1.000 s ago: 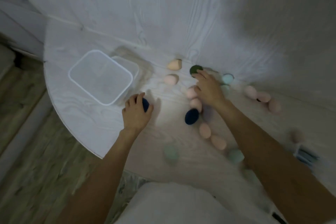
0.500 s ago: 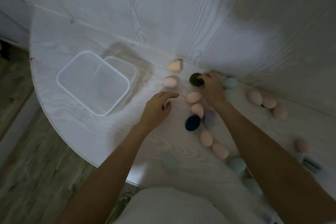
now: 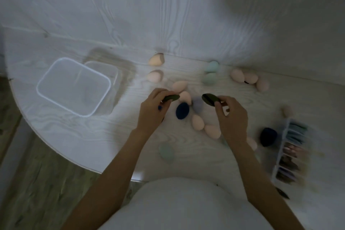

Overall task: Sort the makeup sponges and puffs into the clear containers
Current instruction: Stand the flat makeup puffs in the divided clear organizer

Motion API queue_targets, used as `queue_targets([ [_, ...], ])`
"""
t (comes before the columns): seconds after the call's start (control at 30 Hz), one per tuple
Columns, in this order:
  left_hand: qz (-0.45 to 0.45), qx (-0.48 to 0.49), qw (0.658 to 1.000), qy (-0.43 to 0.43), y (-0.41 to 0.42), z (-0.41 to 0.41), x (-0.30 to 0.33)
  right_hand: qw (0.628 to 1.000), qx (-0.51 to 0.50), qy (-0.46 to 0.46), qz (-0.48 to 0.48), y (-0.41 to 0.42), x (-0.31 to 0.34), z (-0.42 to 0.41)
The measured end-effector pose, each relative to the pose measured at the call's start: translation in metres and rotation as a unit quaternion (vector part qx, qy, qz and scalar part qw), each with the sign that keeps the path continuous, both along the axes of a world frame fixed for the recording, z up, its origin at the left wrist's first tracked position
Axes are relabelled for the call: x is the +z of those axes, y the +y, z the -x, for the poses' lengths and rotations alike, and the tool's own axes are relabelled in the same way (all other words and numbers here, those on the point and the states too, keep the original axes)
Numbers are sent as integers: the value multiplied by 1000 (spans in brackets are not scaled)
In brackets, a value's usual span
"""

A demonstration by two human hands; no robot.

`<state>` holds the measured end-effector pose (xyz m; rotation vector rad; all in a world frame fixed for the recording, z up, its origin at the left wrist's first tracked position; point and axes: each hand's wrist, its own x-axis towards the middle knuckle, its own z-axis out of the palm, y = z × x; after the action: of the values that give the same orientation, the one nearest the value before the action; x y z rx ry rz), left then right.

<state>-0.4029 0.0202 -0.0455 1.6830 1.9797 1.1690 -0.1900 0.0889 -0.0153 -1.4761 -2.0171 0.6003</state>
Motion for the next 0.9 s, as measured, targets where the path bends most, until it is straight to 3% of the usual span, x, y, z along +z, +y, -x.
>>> queue_targets([
  [0.17, 39, -61, 997, -24, -24, -52, 7, 997, -68, -15, 24, -52, 20, -67],
  [0.3, 80, -114, 986, -92, -40, -112, 14, 988, -155, -4, 22, -91, 23, -124],
  [0.43, 78, -230, 964, -107, -43, -170, 19, 971, -230, 21, 55, -121, 16, -177],
  [0.67, 65, -361, 928, -68, -43, -266, 18, 957, -279, 56, 54, -149, 19, -245],
  [0.9, 66, -325, 943, 15, -46, -320, 4, 962, -248, 96, 62, -152, 15, -293],
])
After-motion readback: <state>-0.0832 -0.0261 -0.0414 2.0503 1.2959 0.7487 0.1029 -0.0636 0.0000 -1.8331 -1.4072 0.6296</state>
